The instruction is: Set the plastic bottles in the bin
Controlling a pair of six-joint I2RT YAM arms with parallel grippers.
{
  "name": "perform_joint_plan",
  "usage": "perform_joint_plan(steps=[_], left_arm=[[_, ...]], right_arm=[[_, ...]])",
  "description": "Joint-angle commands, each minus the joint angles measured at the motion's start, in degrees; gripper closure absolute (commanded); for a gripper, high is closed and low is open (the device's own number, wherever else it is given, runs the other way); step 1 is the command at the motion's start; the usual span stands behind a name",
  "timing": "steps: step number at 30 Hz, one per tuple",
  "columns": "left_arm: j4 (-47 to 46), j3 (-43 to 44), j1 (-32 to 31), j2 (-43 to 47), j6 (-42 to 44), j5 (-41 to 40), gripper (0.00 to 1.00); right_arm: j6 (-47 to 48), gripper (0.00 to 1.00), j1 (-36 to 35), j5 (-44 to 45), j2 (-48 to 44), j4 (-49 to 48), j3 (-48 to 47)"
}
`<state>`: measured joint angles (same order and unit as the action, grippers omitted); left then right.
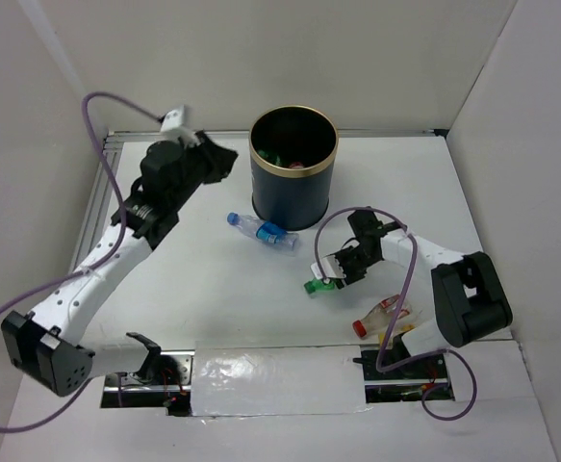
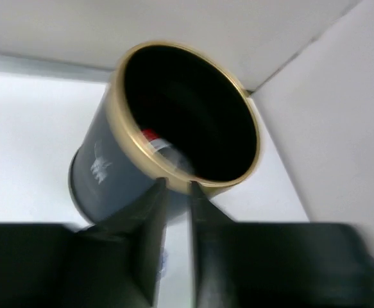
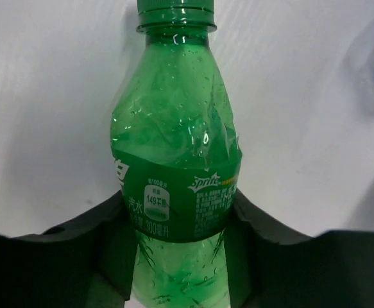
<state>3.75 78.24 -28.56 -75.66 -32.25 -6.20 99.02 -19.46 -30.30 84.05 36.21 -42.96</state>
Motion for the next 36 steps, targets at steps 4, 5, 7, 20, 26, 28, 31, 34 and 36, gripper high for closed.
perform_joint_plan(steps=[4, 5, 7, 20, 26, 28, 31, 34, 36], left_arm=[[-3.6, -23.6, 8.8, -1.1, -33.8, 7.7, 0.71], [-4.6, -24.5, 8.8, -2.4, -35.5, 10.2, 0.63], [-7.0, -25.2, 9.4, -6.7, -38.5, 12.5, 0.46], [-12.6, -24.3, 6.9, -20.9, -49.6, 18.3, 0.08], [-10.6, -22.4, 4.6, -24.4, -50.8, 17.7, 0.08], [-10.1, -21.9, 3.1, -25.1, -50.8, 17.0, 0.08], [-9.5, -20.6, 1.8, -27.0, -50.8, 17.0, 0.14], [-10.5, -21.9, 1.2, -28.6, -51.5, 17.0, 0.25], [-15.9, -25.9, 1.2, -28.6, -52.7, 17.0, 0.45]], right_arm=[[-1.8, 0.76, 2.1, -7.4, -9.0, 13.3, -8.9], [-4.3, 0.77, 2.1, -9.1, -10.9, 14.7, -10.9], [-9.8, 0.77, 2.1, -13.5, -15.5, 14.1, -17.7], [-36.9, 0.64, -0.7, -7.6, -5.2, -16.5, -43.7], [-39.6, 0.14, -3.4, -1.7, 12.5, -17.7, -60.6], [-42.9, 0.00, -3.4, -2.2, 15.4, -14.9, -64.2], [-49.0, 0.00, -2.3, -5.2, 12.9, -15.5, -64.0], [-53.6, 0.00, -0.4, -6.7, 7.5, -15.6, -59.5], [-54.6, 0.00, 1.8, -8.2, 4.0, -14.2, -53.6]])
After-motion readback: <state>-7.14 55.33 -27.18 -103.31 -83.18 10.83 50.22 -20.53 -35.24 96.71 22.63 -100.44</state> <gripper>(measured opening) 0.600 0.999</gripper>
